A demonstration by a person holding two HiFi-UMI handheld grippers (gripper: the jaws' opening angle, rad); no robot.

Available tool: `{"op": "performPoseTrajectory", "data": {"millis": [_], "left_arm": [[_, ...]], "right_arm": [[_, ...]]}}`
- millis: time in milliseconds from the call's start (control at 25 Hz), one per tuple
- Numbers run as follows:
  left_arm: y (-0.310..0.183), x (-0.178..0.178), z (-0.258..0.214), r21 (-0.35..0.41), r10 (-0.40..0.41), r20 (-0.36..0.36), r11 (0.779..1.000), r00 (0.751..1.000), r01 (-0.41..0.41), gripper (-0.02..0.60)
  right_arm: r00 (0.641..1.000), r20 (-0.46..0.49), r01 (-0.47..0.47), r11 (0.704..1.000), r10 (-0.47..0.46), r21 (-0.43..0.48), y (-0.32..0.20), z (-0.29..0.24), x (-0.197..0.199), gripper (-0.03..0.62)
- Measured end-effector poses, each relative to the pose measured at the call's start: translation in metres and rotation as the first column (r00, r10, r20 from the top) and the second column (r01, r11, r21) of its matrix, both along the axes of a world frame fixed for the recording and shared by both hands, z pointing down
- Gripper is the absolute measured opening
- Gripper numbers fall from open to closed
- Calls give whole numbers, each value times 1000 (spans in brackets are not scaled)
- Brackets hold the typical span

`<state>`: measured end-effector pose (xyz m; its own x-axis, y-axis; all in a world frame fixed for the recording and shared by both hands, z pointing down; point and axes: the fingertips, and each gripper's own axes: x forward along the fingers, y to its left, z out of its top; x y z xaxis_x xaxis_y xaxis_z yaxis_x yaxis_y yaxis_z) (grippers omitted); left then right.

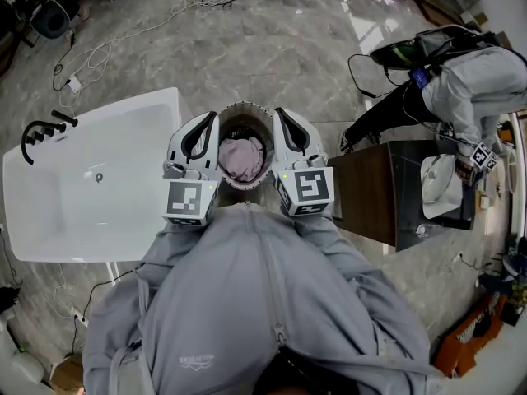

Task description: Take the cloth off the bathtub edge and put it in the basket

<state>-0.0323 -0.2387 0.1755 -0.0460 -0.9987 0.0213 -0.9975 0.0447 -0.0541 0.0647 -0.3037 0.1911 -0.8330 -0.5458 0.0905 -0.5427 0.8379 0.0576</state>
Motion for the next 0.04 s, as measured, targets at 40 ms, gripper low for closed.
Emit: {"op": "performPoseTrajectory", "data": {"millis": [40], "left_arm": [[1,1,0,-2,3,-2,1000,1000,-3,6]], "right_arm": [[1000,-1,1,1000,-1,0,1,1,1,5]]}}
